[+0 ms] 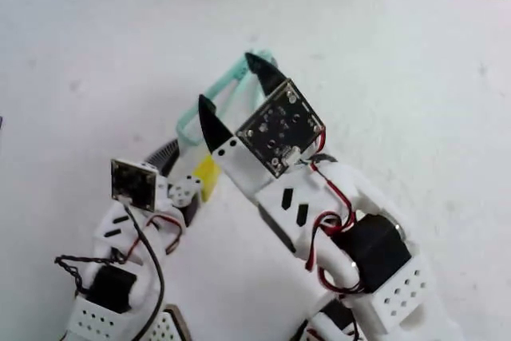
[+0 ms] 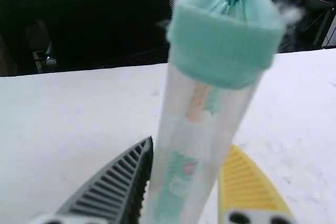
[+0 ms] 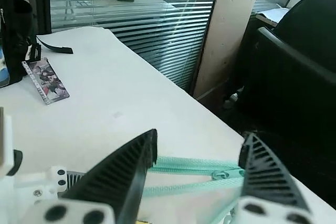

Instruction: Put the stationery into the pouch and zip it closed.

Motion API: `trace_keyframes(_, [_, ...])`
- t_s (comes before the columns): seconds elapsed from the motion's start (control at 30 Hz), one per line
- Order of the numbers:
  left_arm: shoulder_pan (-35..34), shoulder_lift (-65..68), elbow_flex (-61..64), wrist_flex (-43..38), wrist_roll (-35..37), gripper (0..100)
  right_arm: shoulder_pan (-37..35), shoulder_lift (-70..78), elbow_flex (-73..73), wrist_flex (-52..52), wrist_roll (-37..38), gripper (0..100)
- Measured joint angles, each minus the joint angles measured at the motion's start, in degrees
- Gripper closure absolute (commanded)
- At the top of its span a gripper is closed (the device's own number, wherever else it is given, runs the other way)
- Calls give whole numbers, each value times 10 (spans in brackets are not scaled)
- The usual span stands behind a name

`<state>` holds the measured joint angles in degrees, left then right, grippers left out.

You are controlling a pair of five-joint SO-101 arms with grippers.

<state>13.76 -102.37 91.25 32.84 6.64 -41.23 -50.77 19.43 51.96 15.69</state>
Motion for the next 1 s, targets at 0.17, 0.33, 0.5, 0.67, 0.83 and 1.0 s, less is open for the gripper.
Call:
trace_keyframes(0.17, [0, 0, 0, 0, 0, 823, 5, 0, -1, 37, -38, 772])
trace_keyframes(0.33, [1, 0, 0, 0, -1, 892, -17, 0, -1, 161, -44, 772])
trace_keyframes(0.5, [47, -5, 0, 13, -55, 931, 7, 0, -3, 219, -47, 772])
trace_keyframes(0.67, [116, -10, -1, 32, -127, 977, 50, 0, -32, 260, -66, 772])
trace_keyframes(0.83, [178, -11, 26, 10, -204, 977, 53, 0, -80, 308, -123, 734])
trace_keyframes(1.0, [184, -11, 45, -29, -219, 977, 32, 0, -99, 348, -193, 612])
